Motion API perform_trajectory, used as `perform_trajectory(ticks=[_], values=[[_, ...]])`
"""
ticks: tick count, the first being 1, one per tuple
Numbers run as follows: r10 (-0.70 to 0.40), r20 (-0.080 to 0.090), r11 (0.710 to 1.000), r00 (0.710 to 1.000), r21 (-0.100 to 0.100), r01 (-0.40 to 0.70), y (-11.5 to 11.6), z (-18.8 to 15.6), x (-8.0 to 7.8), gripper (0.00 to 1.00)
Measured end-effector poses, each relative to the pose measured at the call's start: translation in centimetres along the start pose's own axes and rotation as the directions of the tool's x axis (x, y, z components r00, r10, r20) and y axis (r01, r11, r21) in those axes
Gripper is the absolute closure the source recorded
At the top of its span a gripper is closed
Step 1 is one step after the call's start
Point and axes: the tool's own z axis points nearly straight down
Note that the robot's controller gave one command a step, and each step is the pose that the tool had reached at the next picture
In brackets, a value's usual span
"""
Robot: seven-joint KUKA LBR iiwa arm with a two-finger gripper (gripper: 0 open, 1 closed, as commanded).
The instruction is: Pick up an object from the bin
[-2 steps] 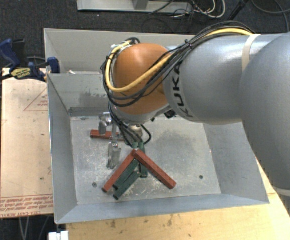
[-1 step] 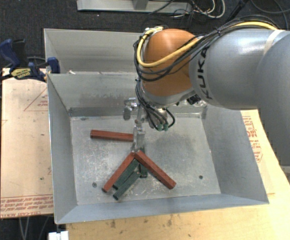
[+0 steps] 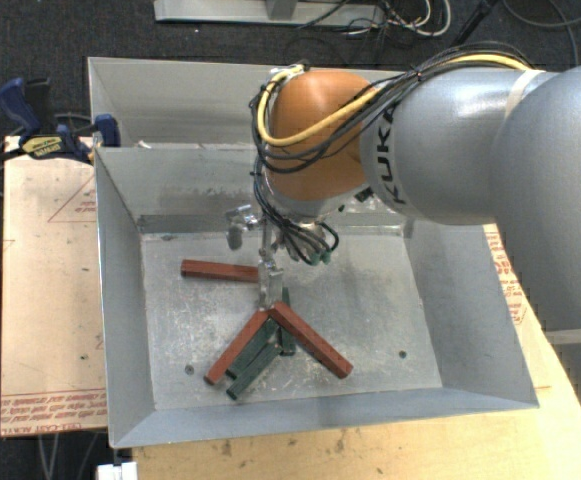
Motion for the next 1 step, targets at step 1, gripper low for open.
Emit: perform_trajectory(ticks=[1], values=[[0.130, -0.003, 0.992, 0.992, -0.001, -0.130, -0.74, 4.15, -0.47, 0.00]])
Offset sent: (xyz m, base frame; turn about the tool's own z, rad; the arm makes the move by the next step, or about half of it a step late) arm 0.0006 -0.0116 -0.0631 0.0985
